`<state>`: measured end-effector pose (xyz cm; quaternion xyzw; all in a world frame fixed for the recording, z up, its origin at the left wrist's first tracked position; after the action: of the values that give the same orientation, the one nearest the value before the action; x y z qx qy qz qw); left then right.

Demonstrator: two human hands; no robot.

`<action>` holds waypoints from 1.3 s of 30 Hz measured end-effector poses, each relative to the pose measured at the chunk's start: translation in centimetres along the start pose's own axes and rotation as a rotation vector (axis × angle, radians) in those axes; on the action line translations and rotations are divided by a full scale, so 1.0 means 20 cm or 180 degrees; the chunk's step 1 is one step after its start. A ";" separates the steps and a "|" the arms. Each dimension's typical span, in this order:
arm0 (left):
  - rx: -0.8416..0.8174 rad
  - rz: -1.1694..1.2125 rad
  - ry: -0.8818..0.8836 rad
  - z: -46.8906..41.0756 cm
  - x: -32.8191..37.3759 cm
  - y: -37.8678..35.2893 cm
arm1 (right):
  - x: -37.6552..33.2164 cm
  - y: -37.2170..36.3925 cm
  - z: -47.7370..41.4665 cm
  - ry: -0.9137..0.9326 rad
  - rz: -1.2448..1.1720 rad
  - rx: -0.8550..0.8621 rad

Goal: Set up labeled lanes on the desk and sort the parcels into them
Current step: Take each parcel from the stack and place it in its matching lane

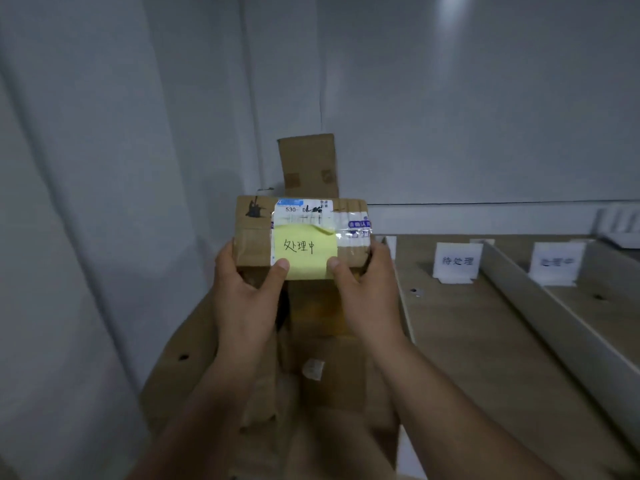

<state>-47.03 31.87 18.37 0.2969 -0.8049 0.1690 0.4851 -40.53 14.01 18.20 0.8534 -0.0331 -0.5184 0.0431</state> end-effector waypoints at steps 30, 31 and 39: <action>-0.1587 0.0404 0.0115 1.17 0.33 -2.50 | 0.63 2.67 0.07 -0.0566 0.0956 0.1605; -0.1620 0.0431 0.0173 1.17 0.30 -2.58 | 0.68 2.72 0.04 -0.0600 0.1000 0.1615; -0.1629 0.0568 0.0775 1.12 0.00 -3.23 | 1.06 3.04 -0.36 -0.0846 0.1168 0.1361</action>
<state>-20.87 -30.13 6.73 0.0705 -0.7802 0.0370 0.6205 -25.00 -48.25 9.30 0.7477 -0.3002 -0.5903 -0.0493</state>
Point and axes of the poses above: each hand's wrist, its own z-axis away from the middle knuckle, its own y-axis out of the back of the hand, x = y × z, the point moved 7 cm from there along -z, towards the middle knuckle, and after that the axes turned 3 degrees about -x, right-handed, at the moved point
